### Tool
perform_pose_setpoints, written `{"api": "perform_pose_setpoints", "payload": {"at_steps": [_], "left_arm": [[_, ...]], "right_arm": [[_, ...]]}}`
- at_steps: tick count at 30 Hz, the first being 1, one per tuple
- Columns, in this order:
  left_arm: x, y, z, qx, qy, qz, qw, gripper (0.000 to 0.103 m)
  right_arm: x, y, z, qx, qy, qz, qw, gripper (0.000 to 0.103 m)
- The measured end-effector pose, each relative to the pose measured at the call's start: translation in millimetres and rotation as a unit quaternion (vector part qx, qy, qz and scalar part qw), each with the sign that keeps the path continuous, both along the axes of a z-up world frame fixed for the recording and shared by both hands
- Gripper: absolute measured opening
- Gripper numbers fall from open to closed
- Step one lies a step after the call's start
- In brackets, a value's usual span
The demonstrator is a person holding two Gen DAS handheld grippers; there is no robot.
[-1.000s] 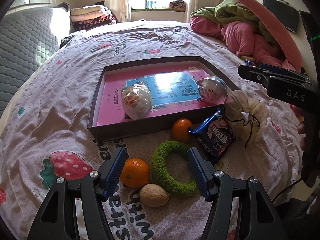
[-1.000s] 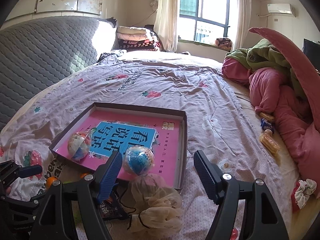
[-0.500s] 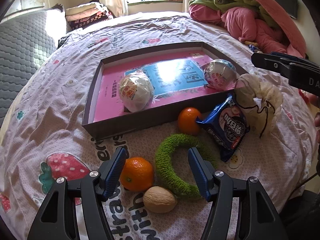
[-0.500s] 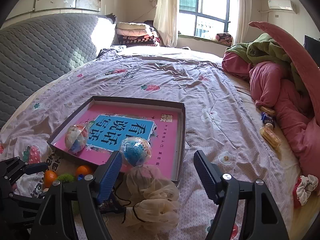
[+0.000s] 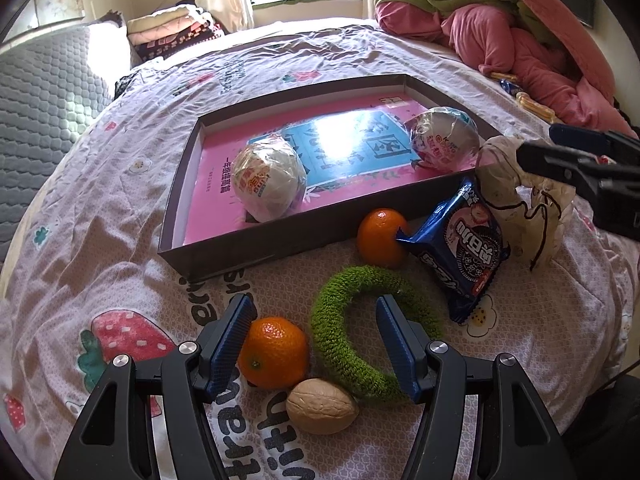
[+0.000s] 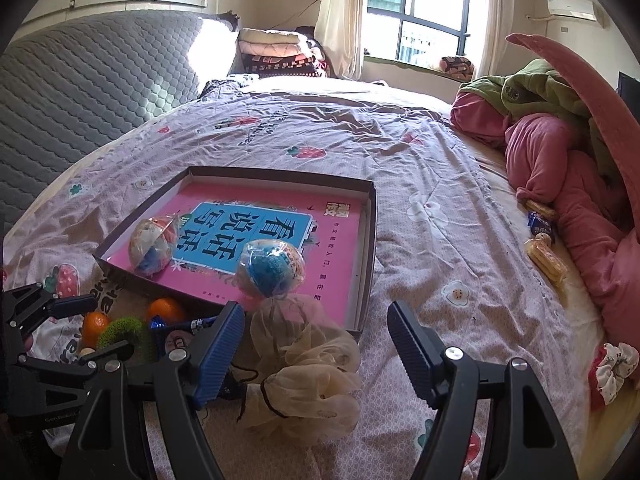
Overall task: Organize objects
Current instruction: 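Grasp the beige mesh bag with the right tool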
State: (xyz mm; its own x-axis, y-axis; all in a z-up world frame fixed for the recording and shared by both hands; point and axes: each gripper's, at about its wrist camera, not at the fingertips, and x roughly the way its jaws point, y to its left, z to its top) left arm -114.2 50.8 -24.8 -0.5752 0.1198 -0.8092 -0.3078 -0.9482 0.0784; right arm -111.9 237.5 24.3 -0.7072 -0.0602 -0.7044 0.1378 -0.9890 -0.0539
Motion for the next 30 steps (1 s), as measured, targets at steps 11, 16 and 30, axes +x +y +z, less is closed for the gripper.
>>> {"api": "perform_pose_setpoints", "payload": {"at_steps": [11,16,30], "left_arm": [[-3.9,2.2,-1.6,0.002,-0.003,0.001,1.0000,0.066],[-5.8,2.9,-2.3,0.004,-0.005,0.003,1.0000,0.066],[-15.5,5.5,-6.0,0.018,-0.017,0.000,0.9997,0.066]], "right_arm": [[6.4,2.8,-16.8,-0.002,-0.029,0.016,0.999,0.074],[6.6,1.8,-26.0,0.003,-0.043,0.021,0.999,0.074],[-6.6,14.0,-48.4,-0.045,-0.085,0.006,0.995,0.071]]}}
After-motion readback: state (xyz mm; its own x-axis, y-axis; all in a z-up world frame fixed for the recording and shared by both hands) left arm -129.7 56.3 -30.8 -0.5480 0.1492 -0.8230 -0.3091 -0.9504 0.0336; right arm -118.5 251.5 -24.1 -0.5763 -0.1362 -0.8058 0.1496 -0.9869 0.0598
